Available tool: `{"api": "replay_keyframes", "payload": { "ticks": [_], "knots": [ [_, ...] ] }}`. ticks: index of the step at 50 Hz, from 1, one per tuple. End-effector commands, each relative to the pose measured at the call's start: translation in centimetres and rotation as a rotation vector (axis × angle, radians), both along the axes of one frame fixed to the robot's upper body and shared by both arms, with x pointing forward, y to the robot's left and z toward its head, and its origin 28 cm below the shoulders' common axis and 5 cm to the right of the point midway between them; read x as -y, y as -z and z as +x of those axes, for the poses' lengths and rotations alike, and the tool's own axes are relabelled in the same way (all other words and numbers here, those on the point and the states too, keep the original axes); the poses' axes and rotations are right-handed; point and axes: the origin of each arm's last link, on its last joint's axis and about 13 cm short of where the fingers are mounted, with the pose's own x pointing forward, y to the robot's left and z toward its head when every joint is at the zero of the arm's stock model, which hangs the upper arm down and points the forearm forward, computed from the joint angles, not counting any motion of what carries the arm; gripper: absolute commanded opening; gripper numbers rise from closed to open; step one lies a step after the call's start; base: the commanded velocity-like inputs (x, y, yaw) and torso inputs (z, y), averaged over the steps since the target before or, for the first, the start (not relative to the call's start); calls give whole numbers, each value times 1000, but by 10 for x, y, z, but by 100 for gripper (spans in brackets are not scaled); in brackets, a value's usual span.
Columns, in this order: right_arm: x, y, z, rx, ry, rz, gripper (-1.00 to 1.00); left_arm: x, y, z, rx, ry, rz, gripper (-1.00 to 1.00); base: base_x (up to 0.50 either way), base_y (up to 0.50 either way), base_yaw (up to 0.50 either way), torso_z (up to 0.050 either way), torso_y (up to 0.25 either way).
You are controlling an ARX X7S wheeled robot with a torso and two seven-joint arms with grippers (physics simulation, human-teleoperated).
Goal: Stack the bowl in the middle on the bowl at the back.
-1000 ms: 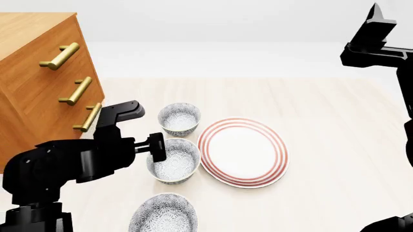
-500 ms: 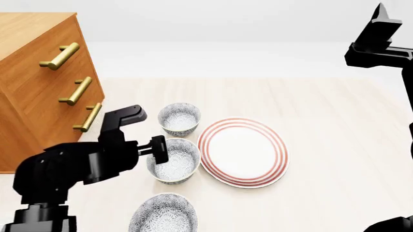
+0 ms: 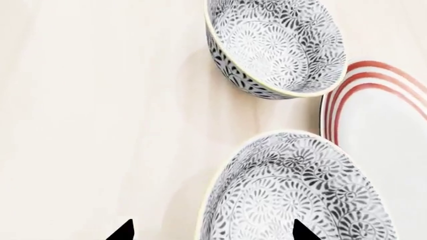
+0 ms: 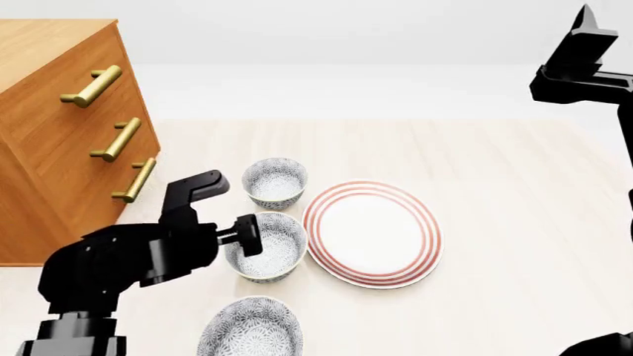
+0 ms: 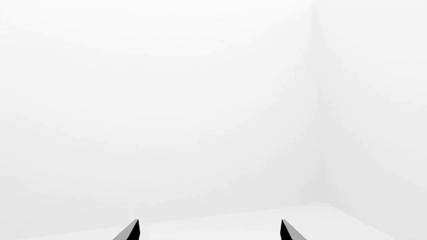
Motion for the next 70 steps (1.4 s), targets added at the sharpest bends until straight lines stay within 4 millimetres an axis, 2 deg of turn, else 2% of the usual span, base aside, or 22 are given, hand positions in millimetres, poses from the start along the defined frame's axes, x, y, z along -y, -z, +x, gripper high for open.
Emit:
{"api": "replay_keyframes", "payload": {
  "ticks": [1, 23, 24, 43, 55, 70],
  "knots": [
    [0, 0, 0, -1, 3, -3, 100, 2, 10, 3, -19, -14, -13, 100, 0, 0, 0, 0, 0],
    [1, 0, -2, -6, 15, -11, 100, 4, 32, 9, -56, -69, -69, 100, 0, 0, 0, 0, 0],
    [1, 0, -2, -5, 15, -11, 100, 4, 32, 10, -56, -71, -72, -100, 0, 0, 0, 0, 0],
    [3, 0, -4, -8, 26, -12, 100, 4, 38, 12, -49, -119, -69, -100, 0, 0, 0, 0, 0],
    [3, 0, -3, -9, 21, -10, 100, -3, 22, 11, 13, -148, -48, -100, 0, 0, 0, 0, 0],
    [2, 0, -3, -7, 16, -11, 100, -13, 2, -9, 58, -165, -43, -100, 0, 0, 0, 0, 0]
  ]
}}
